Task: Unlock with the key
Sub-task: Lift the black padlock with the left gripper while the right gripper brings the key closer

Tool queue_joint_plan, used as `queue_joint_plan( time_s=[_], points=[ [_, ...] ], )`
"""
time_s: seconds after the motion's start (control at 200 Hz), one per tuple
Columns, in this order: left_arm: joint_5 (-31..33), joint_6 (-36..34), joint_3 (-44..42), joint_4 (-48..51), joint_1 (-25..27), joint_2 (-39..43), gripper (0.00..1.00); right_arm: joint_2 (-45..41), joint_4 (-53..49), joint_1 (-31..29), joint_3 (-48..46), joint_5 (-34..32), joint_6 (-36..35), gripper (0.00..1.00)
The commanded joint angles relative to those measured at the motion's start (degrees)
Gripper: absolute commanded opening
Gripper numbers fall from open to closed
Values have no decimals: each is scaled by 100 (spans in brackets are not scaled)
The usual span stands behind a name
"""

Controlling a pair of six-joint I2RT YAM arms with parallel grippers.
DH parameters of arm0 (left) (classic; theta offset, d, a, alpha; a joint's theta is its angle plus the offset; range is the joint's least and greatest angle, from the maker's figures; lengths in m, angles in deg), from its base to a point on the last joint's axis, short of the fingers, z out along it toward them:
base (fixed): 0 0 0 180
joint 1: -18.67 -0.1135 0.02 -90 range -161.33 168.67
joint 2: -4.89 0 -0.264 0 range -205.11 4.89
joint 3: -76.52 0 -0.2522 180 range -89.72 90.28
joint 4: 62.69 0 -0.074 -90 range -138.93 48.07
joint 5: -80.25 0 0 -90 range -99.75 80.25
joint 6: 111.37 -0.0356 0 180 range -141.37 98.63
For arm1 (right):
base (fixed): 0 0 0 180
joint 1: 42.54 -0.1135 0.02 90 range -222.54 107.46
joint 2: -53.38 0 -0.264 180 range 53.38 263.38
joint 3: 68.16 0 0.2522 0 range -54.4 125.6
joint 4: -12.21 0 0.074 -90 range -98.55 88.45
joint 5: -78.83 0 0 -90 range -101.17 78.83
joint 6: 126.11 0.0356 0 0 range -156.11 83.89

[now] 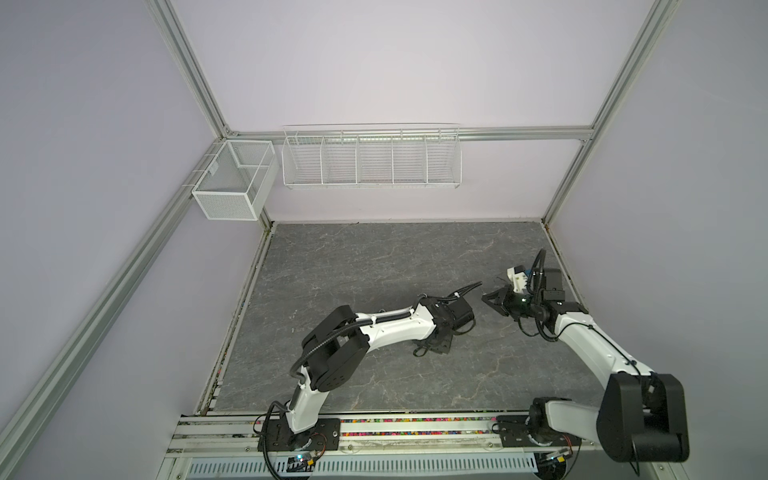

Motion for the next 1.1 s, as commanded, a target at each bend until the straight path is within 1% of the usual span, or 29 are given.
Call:
queue_joint_plan(
  time_s=[0.0,0.14,0.3,0.325,0.33,0.43,0.55,0.655,0.725,0.885,1.005,1.095],
  points=[
    [244,320,-111,-92,-136,630,0,-201,-147,-123,-42,-92,-49,6],
    [288,527,-371,-259,-434,1125,0,-346,-230,-484,-48,-378,-19,6],
    [12,894,-672,-619,-890,1646,0,-655,52,-1059,-221,-800,243,6],
    [-21,969,-716,-687,-956,1722,0,-698,129,-1071,-262,-836,303,6],
    [-34,978,-726,-702,-971,1733,0,-716,169,-1212,-290,-859,337,6],
    [-138,1201,-858,-1072,-1174,2028,0,-914,489,-1644,-503,-1154,611,6],
    [60,1392,-842,-1244,-1265,2273,0,-1204,1069,-2159,-839,-1561,999,6],
    [193,1504,-921,-1584,-1301,2483,0,-1361,1560,-2645,-1060,-1965,1327,6],
    [216,1445,-1028,-1926,-1297,2606,0,-1376,1869,-3023,-1142,-2286,1480,6],
    [282,1685,-1155,-2143,-1295,2795,0,-1131,2541,-3750,-1132,-2910,1679,6],
    [271,1804,-1295,-2405,-1296,2945,0,-891,2938,-4157,-1017,-3266,1721,6],
    [333,1820,-1312,-2418,-1299,3014,0,-745,3160,-4420,-959,-3547,1759,6]
  ],
)
